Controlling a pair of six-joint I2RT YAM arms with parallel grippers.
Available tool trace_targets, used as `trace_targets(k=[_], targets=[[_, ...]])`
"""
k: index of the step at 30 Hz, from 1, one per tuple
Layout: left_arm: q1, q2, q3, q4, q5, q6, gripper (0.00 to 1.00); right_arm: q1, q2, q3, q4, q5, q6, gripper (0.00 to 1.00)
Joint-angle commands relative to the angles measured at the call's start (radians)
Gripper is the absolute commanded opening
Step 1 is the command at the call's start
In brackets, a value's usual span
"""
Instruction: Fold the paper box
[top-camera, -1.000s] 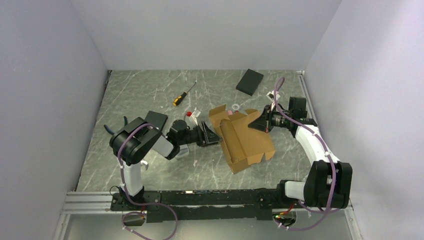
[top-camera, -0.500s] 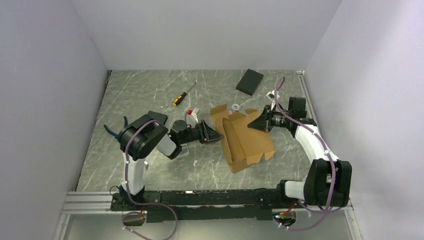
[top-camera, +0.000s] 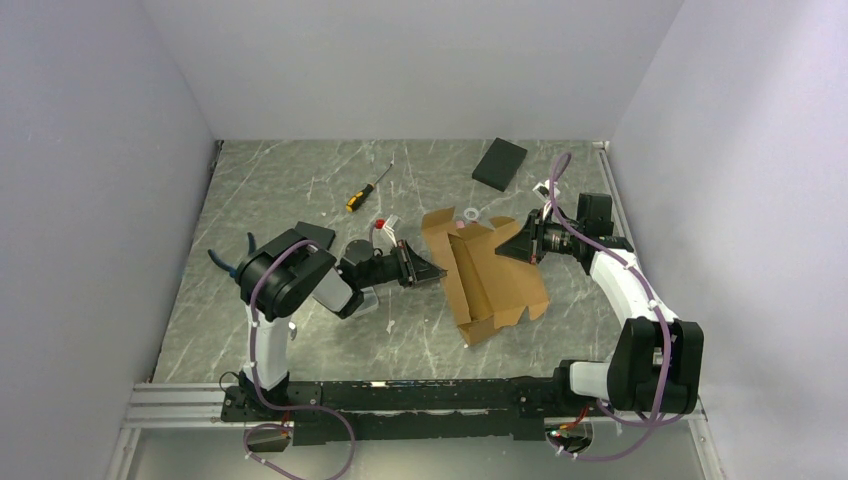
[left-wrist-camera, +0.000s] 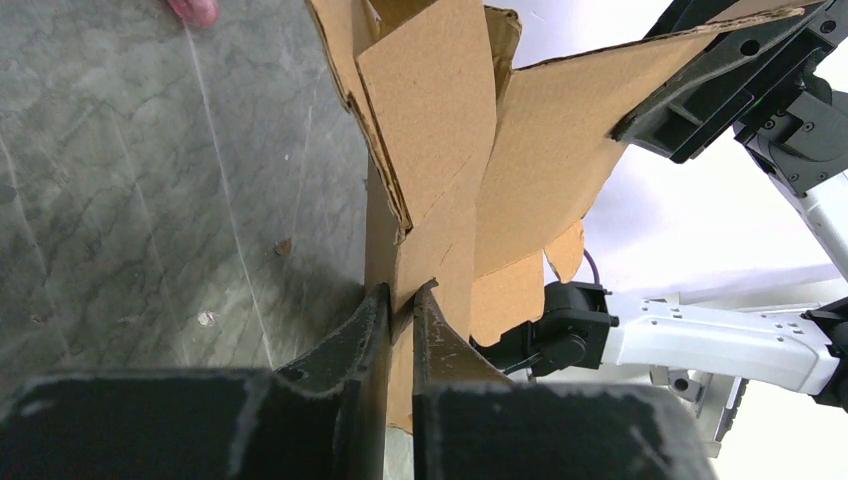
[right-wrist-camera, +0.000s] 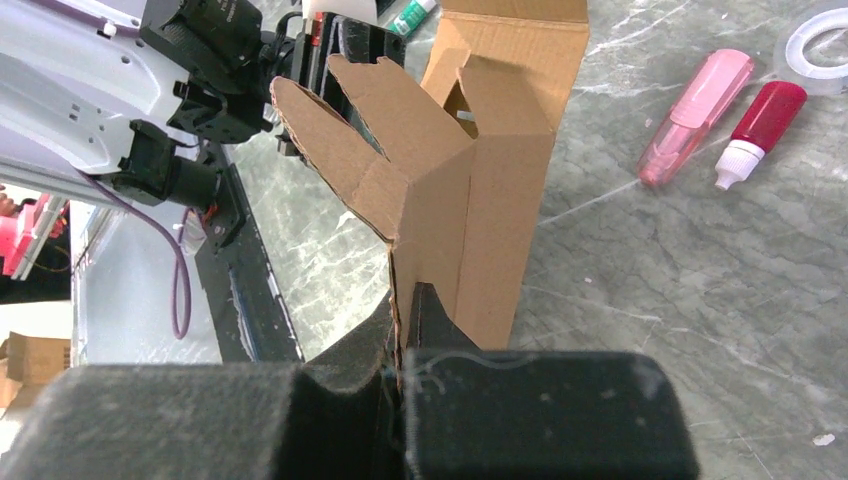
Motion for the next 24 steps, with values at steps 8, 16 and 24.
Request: trace_targets(k=[8,16,24], targets=[[-0.001,-0.032,-0.009,0.028,-0.019,0.027,0.15,-0.010,-0.038,0.016,-0.022,-0.020,-0.045,0.00],[0.002,-0.116,-0.085,0.008,-0.006,0.064,0.45,-0.012,-0.125,0.040,-0.108,0.159,-0.159,0.00],[0.016,-0.310,-0.139,-0.140,-0.013,0.167,0.52,-0.012,-0.154,0.115,-0.269,0.208,-0.345,0.00]])
